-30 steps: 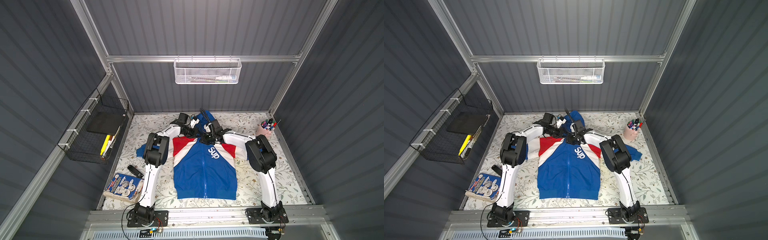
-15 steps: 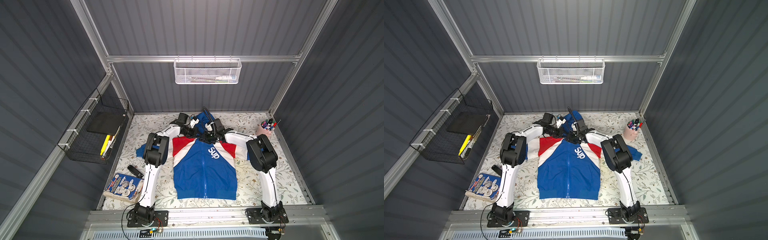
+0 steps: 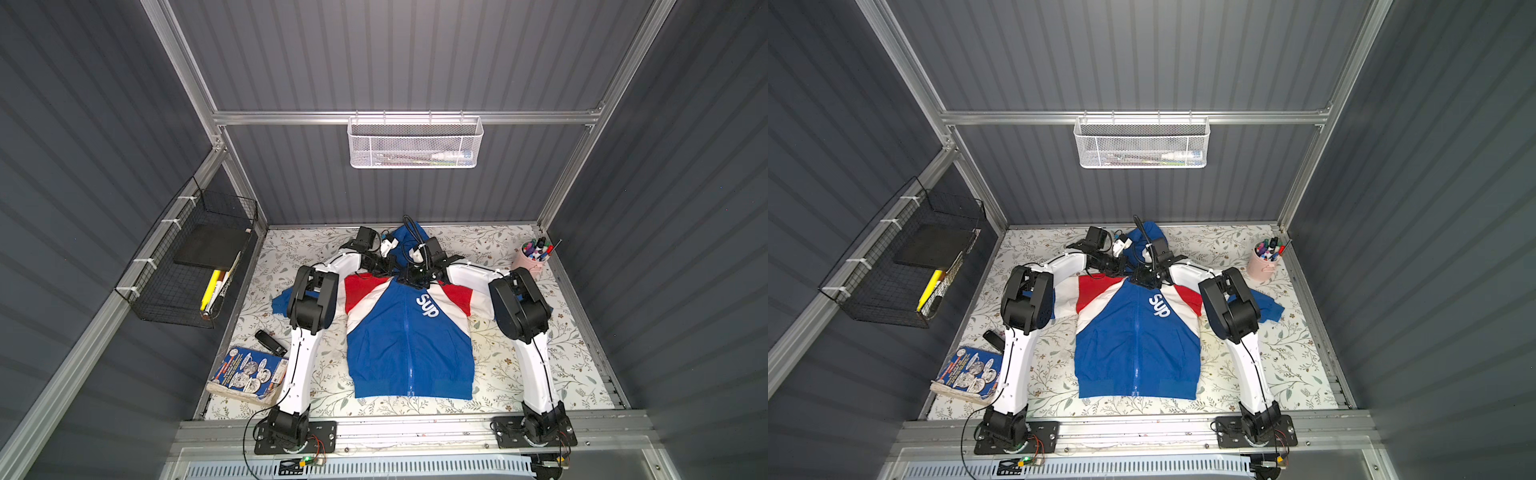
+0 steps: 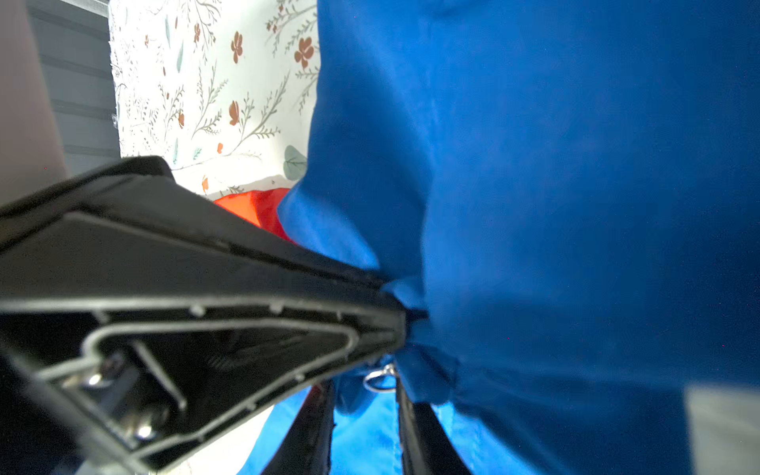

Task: Unzip the jacket
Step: Unzip the zipper on the jacket.

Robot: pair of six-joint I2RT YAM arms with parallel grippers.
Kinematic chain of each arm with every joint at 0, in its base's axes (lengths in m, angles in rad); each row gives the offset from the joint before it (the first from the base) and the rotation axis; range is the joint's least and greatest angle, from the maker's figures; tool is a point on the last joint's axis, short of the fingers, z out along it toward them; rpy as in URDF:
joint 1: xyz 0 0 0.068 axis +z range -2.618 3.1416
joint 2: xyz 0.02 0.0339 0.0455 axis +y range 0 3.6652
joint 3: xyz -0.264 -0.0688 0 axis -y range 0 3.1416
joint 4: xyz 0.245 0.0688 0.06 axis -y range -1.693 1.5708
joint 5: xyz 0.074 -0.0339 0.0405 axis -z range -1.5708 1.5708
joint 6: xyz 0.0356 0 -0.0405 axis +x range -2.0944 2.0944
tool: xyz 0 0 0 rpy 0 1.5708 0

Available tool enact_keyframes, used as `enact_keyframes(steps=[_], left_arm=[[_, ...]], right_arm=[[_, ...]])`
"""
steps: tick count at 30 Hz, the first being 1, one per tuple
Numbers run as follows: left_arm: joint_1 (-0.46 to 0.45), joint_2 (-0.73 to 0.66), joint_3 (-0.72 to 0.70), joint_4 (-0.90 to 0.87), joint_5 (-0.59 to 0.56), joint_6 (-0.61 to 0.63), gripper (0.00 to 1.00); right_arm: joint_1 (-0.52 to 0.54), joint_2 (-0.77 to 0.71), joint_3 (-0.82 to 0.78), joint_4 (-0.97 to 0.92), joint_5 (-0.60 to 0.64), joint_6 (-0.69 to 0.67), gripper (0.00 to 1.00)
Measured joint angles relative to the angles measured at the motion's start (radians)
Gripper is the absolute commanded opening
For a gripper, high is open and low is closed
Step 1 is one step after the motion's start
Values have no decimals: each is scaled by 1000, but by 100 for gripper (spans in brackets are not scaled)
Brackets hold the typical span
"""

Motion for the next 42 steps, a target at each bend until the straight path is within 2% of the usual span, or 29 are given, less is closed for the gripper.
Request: enact_keyframes(steps=[17, 32, 42], left_arm=[[0, 0, 0, 0, 0, 0, 0], [6, 0, 0, -1, -23, 0, 0], [2, 0, 0, -37, -15, 0, 0]], right_arm=[[0, 13, 23, -23, 13, 4, 0], [0, -31, -36, 4, 5, -21, 0], [-5, -116, -158, 62, -10, -86, 0]])
